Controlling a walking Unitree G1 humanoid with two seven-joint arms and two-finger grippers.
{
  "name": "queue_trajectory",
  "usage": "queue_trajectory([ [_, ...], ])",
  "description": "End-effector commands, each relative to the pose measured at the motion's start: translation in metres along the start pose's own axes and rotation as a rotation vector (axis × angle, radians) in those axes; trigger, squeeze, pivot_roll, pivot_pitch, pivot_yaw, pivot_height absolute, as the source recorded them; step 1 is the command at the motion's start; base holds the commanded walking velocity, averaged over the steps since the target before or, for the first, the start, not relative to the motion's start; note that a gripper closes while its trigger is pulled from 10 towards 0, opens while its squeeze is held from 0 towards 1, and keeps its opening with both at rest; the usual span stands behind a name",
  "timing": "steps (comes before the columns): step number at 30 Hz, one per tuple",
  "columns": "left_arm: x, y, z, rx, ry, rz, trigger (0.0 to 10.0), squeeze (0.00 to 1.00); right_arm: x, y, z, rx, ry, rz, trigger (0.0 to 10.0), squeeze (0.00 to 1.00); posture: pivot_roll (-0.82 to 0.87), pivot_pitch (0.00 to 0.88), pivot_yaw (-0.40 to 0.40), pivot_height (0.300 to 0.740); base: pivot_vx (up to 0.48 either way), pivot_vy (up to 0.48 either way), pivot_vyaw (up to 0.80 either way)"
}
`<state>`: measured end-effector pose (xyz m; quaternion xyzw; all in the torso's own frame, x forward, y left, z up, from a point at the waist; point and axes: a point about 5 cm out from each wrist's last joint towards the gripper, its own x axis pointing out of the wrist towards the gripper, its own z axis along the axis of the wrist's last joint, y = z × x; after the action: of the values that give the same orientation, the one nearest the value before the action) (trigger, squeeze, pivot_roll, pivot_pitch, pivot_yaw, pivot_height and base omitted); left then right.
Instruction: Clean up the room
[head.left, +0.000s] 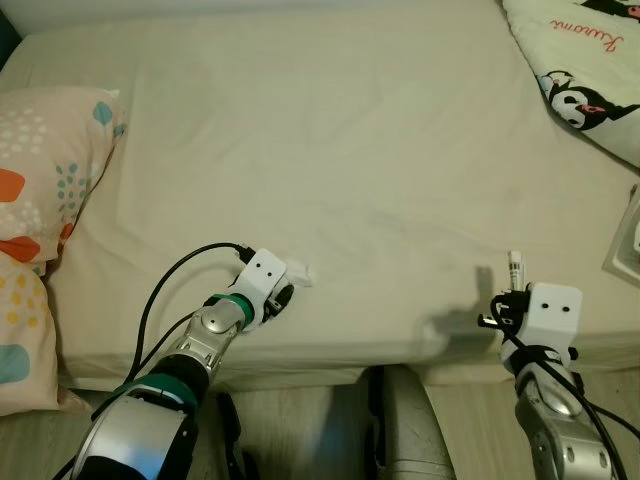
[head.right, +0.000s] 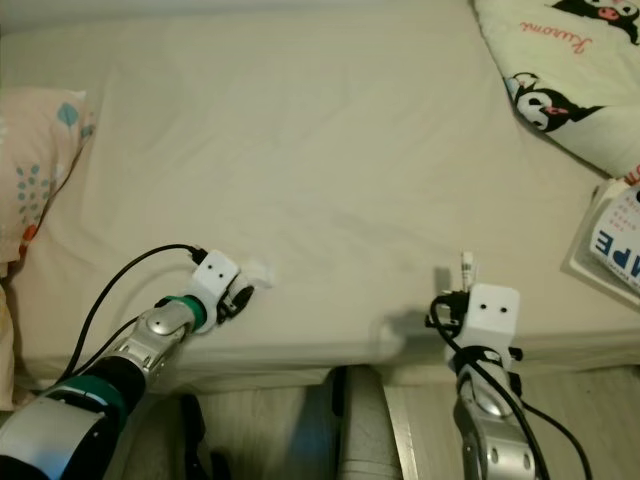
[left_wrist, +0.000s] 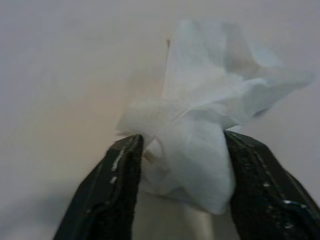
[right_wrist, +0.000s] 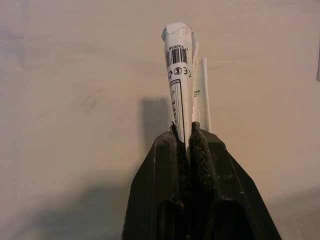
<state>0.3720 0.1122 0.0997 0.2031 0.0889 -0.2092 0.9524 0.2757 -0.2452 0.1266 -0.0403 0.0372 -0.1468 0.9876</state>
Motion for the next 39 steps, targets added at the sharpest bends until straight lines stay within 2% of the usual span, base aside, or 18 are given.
queue_trajectory([
  [1,-0.003,-0.002,-0.013,0.007,0.047,-0.003,0.0,0.00,-0.004,-0.002,-0.006,0.000,0.029,-0.003,0.0,0.00,-0.34,0.327,0.150,0.593,0.000,0.000,0.00],
  [11,-0.003,-0.001,-0.011,0.005,0.036,-0.002,0.0,0.00,-0.004,-0.002,-0.006,0.001,0.035,0.003,0.0,0.00,-0.33,0.321,0.147,0.593,0.000,0.000,0.00],
  [22,-0.007,0.003,-0.012,0.002,0.001,-0.036,0.0,0.00,-0.001,0.012,-0.011,0.035,0.046,0.027,0.0,0.00,-0.25,0.283,0.143,0.593,0.000,0.000,0.00],
  [24,-0.010,0.006,-0.010,0.035,-0.054,-0.076,0.0,0.00,0.002,0.029,-0.021,0.071,0.077,0.066,0.0,0.00,-0.11,0.205,0.140,0.593,0.000,0.000,0.00],
  [26,-0.015,0.011,-0.004,0.029,-0.144,-0.120,0.0,0.00,0.002,0.053,-0.034,0.094,0.122,0.146,0.0,0.00,-0.08,0.184,0.138,0.593,0.000,0.000,0.00],
  [27,-0.018,0.016,-0.004,0.012,-0.170,-0.123,0.0,0.00,0.000,0.064,-0.038,0.092,0.134,0.185,0.0,0.00,-0.05,0.169,0.129,0.593,0.000,0.000,0.00],
  [28,-0.018,0.016,-0.004,0.012,-0.170,-0.123,0.0,0.00,0.000,0.064,-0.038,0.092,0.134,0.185,0.0,0.00,-0.05,0.169,0.129,0.593,0.000,0.000,0.00],
  [29,-0.022,0.022,-0.005,-0.018,-0.196,-0.117,0.0,0.00,-0.002,0.080,-0.041,0.082,0.138,0.238,0.0,0.00,-0.02,0.147,0.117,0.593,0.000,0.000,0.00],
  [31,-0.026,0.027,-0.002,-0.048,-0.239,-0.100,0.0,0.00,-0.005,0.095,-0.044,0.085,0.145,0.297,0.0,0.00,0.00,0.129,0.100,0.593,0.000,0.000,0.00],
  [34,-0.028,0.029,0.000,-0.057,-0.257,-0.089,0.0,0.00,-0.005,0.101,-0.045,0.091,0.150,0.317,0.0,0.00,0.00,0.124,0.095,0.593,0.000,0.000,0.00],
  [36,-0.036,0.034,0.001,-0.085,-0.299,-0.053,0.0,0.00,-0.008,0.114,-0.048,0.101,0.158,0.355,0.0,0.00,0.05,0.092,0.052,0.593,0.000,0.000,0.00],
  [39,-0.044,0.035,-0.002,-0.106,-0.323,-0.001,0.0,0.00,-0.009,0.122,-0.051,0.106,0.168,0.381,0.0,0.00,0.07,0.085,0.029,0.593,0.000,0.000,0.00],
])
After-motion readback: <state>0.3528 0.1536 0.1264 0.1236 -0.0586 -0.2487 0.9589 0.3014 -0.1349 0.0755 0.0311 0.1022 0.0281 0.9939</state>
